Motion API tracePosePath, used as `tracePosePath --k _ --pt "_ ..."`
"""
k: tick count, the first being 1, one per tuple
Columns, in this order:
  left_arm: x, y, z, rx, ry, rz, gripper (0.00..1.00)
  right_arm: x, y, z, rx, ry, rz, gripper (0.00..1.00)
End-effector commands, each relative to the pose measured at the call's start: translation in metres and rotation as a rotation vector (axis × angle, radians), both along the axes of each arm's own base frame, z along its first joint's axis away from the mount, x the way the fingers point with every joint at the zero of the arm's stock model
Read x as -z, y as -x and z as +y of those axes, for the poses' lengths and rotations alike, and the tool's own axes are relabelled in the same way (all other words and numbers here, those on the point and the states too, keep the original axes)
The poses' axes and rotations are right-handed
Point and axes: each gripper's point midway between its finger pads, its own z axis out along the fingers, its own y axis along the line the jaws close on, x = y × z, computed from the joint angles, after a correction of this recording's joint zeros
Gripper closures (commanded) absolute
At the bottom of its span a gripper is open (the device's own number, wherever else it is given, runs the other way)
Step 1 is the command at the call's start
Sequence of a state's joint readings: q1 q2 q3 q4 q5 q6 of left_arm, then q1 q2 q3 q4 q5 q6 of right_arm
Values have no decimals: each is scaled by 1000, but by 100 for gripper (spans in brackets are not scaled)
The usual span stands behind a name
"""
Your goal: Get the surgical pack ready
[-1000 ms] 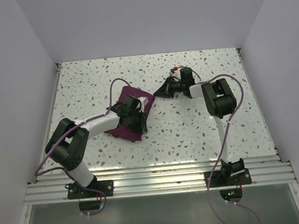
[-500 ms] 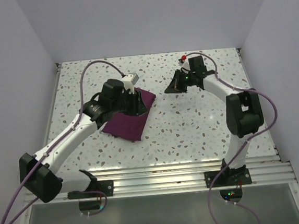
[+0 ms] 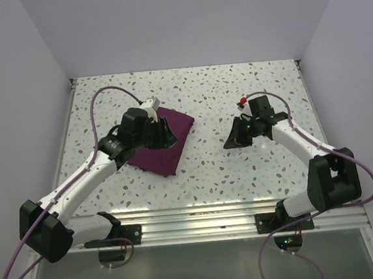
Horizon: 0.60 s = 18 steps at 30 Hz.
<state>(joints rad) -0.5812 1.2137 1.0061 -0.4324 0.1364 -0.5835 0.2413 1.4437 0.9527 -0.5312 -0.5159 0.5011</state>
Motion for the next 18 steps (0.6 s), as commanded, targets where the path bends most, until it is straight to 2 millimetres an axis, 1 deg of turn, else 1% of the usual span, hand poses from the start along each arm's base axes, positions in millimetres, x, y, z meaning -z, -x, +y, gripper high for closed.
tracePosePath --k 1,2,4,5,6,7,8,9,10,11,12,13,14,15,16,17,18 --pt "-8 -17 -2 -44 46 -49 48 -11 2 3 -1 -27 -32 90" --pt "-3 -24 0 -52 41 -52 48 -11 3 3 -2 -30 -27 90" --pt "2 -30 -3 -17 51 -57 52 -10 2 7 -11 -53 -20 90" --pt "5 -45 -1 -14 67 -81 64 -12 4 13 -27 -92 -11 90" --pt "10 -41 -7 52 123 -52 69 -11 2 17 -21 -121 11 90" --pt "13 -46 -5 56 164 -29 81 -16 -7 24 -27 -163 -17 90" --pt "19 -63 3 37 207 -27 87 -22 -7 33 -48 -222 -11 91" --pt "23 -58 -1 88 262 10 91 -24 -12 38 -34 -260 13 92" --pt "22 -64 -2 101 293 3 94 -24 -24 45 -38 -294 -5 94" --pt "30 -71 -3 104 310 15 100 -33 -33 52 -51 -328 -23 97" --pt "30 -71 -7 126 321 21 100 -40 -36 64 -71 -362 -24 98" --pt "34 -73 -8 134 321 33 100 -33 -45 73 -89 -369 -17 99" --pt "43 -73 -9 136 319 62 100 -48 -52 93 -139 -390 -49 100" --pt "48 -74 -8 125 309 74 100 -53 -54 105 -169 -416 -46 100" --pt "55 -73 -6 121 291 85 100 -42 -59 117 -186 -419 -18 100" --pt "61 -72 -4 117 283 98 100 -55 -63 135 -222 -438 -47 100" --pt "68 -67 -3 116 278 116 100 -56 -71 143 -207 -450 -58 100"
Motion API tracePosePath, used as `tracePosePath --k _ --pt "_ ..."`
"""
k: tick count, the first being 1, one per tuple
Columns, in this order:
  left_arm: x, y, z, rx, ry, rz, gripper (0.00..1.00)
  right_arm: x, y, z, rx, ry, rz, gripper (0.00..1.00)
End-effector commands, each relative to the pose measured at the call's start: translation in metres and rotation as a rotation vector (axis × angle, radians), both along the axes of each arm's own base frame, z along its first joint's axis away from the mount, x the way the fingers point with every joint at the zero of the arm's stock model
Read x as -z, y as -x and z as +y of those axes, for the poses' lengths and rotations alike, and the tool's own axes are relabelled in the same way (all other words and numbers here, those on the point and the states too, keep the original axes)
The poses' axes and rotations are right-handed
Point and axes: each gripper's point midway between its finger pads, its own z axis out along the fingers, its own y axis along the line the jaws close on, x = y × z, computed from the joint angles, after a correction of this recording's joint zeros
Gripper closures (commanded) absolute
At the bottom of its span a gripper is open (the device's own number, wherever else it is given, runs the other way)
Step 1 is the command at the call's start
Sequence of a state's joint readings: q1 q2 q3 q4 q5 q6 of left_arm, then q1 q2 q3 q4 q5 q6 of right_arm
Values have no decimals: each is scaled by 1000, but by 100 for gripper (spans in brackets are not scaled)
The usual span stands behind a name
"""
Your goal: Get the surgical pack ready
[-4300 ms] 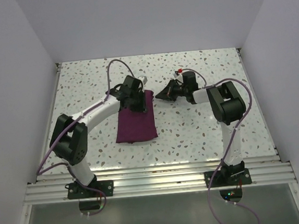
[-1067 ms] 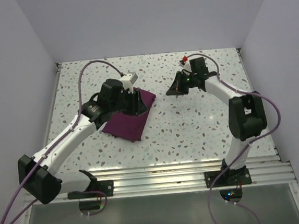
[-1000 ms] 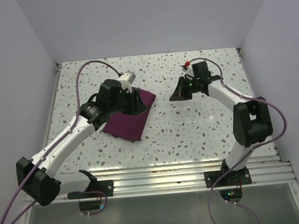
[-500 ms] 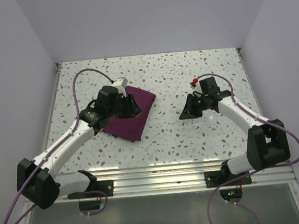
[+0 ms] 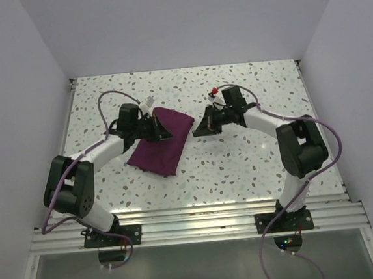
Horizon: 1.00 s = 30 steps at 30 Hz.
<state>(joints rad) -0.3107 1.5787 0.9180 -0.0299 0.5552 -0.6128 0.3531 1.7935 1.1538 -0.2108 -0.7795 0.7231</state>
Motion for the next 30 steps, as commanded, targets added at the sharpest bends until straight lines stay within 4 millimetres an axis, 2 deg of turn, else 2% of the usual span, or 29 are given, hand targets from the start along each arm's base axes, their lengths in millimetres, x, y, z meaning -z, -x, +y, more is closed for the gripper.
tracePosePath --k 1,2,4,5,7,8,11,12,17,18,20,24,27,30 --pt "-13 4 -8 63 55 -65 100 -43 -23 52 -62 -160 -106 100" --pt "-9 7 -7 62 49 -58 100 -42 -26 60 -38 -193 -59 100" --pt "4 15 -2 61 21 -32 100 -47 -41 70 -24 -257 -99 100" --pt "12 18 1 61 1 -9 100 -33 -44 75 -15 -261 -66 100" --pt "30 29 6 68 -35 51 100 -35 -55 81 6 -314 -63 100" --pt "36 32 8 65 -52 70 100 -24 -56 86 10 -320 -26 100" --pt "53 39 12 77 -85 122 100 -19 -58 96 -23 -336 -17 100" --pt "57 40 13 76 -95 131 100 -9 -57 99 -27 -330 3 100" --pt "76 52 24 92 -163 181 100 22 -58 95 -11 -284 24 100" --pt "80 54 27 96 -183 184 100 37 -57 94 -6 -263 54 100" --pt "85 62 32 98 -210 209 100 45 -61 93 0 -260 58 100" --pt "78 69 34 111 -216 197 100 66 -75 80 42 -223 63 100" --pt "69 72 33 118 -197 179 100 71 -79 72 44 -191 60 100" --pt "56 76 32 120 -179 163 100 62 -89 66 46 -191 36 100"
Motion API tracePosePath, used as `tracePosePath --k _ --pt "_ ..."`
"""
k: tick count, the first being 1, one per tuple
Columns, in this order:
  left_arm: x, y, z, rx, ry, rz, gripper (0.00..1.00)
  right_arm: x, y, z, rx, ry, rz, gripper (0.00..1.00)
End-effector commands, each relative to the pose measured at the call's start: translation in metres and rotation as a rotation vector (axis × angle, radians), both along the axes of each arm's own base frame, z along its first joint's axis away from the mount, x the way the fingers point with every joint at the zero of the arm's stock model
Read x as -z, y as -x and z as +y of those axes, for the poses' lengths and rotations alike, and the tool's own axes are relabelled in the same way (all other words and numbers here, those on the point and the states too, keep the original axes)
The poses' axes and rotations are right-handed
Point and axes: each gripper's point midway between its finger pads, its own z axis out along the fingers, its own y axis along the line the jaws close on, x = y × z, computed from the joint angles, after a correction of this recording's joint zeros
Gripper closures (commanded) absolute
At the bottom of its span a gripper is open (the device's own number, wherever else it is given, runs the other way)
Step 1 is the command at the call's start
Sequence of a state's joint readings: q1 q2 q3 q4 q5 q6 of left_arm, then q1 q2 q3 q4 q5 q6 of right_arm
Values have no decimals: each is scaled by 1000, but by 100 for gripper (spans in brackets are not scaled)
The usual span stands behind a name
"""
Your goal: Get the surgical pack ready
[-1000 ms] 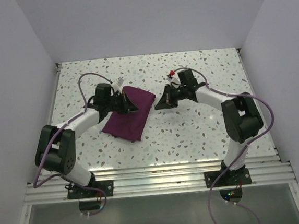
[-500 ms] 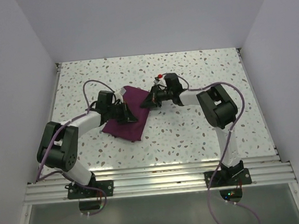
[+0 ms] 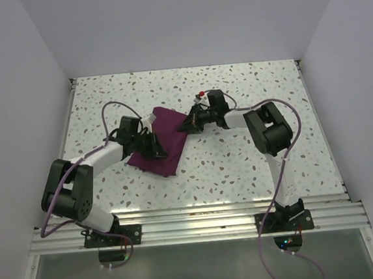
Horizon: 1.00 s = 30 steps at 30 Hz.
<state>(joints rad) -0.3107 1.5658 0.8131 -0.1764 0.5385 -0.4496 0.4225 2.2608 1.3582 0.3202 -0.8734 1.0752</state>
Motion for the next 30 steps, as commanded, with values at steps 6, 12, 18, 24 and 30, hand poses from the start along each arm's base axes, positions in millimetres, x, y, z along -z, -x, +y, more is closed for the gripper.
tracePosePath --k 6,12,18,24,30 --pt "-34 28 16 -6 -44 -17 100 -23 -39 -38 46 94 -97 100" --pt "-76 28 23 -89 -22 -131 100 -34 10 -88 1 398 -100 100" --pt "-74 49 26 -134 47 -162 89 -38 99 -137 -5 558 -102 100" --pt "-66 70 21 -151 147 -138 58 -33 157 -170 40 624 -124 24" --pt "-58 82 19 -168 199 -111 49 -34 185 -174 120 548 -149 1"
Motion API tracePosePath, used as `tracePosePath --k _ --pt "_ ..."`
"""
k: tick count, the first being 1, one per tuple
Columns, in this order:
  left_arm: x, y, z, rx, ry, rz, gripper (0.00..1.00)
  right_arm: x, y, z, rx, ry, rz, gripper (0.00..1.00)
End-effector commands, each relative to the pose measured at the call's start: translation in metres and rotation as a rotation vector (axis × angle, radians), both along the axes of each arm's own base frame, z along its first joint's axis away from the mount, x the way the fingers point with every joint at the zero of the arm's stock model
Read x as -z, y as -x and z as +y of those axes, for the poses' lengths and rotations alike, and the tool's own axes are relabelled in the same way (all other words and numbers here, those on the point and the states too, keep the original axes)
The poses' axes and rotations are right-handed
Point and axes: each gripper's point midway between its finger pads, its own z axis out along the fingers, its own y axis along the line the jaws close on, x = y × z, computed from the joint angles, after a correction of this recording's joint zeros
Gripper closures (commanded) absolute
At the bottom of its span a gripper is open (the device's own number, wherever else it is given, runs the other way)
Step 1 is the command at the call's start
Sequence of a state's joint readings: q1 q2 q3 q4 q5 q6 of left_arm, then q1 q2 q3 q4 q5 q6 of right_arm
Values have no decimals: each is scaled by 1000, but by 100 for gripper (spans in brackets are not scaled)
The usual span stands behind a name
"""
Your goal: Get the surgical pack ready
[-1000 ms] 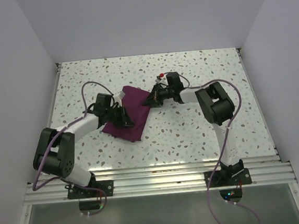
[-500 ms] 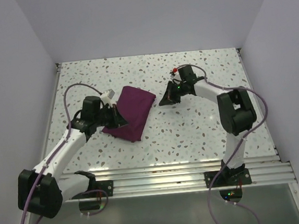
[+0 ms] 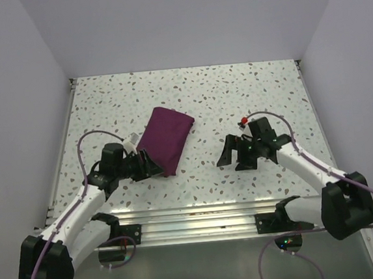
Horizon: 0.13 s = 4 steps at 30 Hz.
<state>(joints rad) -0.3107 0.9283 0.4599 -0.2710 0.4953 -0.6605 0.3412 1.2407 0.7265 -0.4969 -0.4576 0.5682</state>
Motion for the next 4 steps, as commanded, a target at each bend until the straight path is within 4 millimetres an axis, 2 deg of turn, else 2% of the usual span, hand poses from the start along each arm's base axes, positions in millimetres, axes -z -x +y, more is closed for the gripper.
tracePosePath --k 1,2,4 --pt "-20 -8 -7 -22 77 -80 46 -10 -2 4 41 -72 -84 1" --pt "-26 -8 -6 -32 86 -106 38 -10 6 2 49 -90 -114 1" --pt "-25 -7 -3 -48 84 -122 36 -17 0 1 110 -130 -176 1"
